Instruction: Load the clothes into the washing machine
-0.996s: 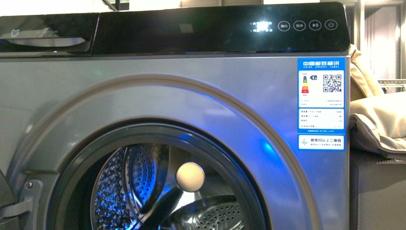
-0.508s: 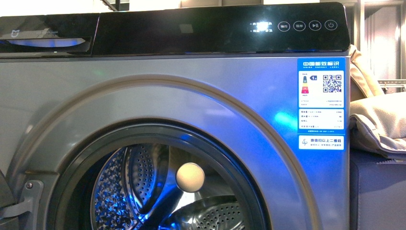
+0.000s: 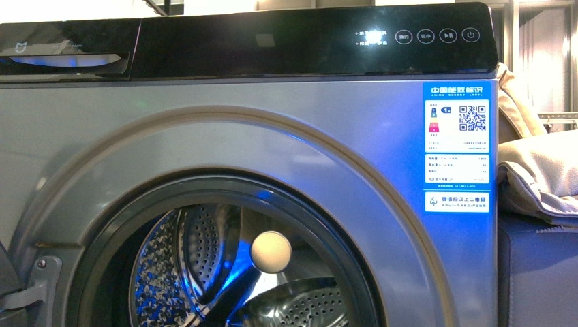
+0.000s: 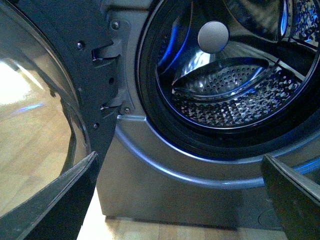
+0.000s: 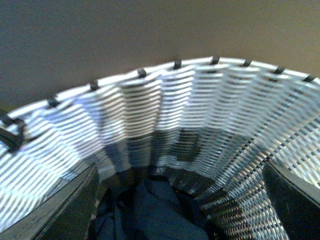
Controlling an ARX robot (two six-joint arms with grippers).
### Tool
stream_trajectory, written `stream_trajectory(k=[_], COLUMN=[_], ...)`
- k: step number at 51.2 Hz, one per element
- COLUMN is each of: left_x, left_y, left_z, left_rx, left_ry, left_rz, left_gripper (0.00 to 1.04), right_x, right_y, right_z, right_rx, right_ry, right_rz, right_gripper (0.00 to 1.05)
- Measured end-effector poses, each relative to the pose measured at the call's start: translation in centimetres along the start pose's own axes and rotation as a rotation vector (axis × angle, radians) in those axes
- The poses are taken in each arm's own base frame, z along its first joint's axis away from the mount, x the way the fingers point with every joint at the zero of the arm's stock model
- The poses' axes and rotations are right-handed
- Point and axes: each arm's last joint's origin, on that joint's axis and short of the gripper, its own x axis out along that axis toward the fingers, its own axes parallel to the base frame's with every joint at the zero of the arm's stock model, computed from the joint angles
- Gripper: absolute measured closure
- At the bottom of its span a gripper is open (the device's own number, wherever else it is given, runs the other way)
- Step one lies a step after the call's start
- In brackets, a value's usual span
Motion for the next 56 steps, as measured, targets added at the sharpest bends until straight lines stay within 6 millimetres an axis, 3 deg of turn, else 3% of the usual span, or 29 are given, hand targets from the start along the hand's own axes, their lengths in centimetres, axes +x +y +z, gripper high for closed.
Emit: stream_trajectory(k=[6, 21, 38, 56], left_x=[0.0, 0.0, 0.0, 0.0], left_y=[0.0, 0.0, 0.0, 0.0], left_z=[0.0, 0.0, 0.0, 0.0], left_rx=[0.0, 0.0, 0.0, 0.0], left_ry=[0.0, 0.0, 0.0, 0.0], left_rz=[0.0, 0.0, 0.0, 0.0], left_gripper=[0.07, 0.07, 0.07, 0.07], right_x=[3.0, 9.9, 13.6, 18.7], right_y=[-0.1, 1.5, 1.9, 0.4], right_z=[-1.8, -9.3, -15.6, -23.2], right_rx=[0.005, -0.009, 0.028, 0.06], right_ry=[0.106, 0.34, 0.44, 0.454], right_rz=[0.013, 0.043, 0.052, 0.047], right_gripper=[0.08, 0.08, 0.08, 0.08])
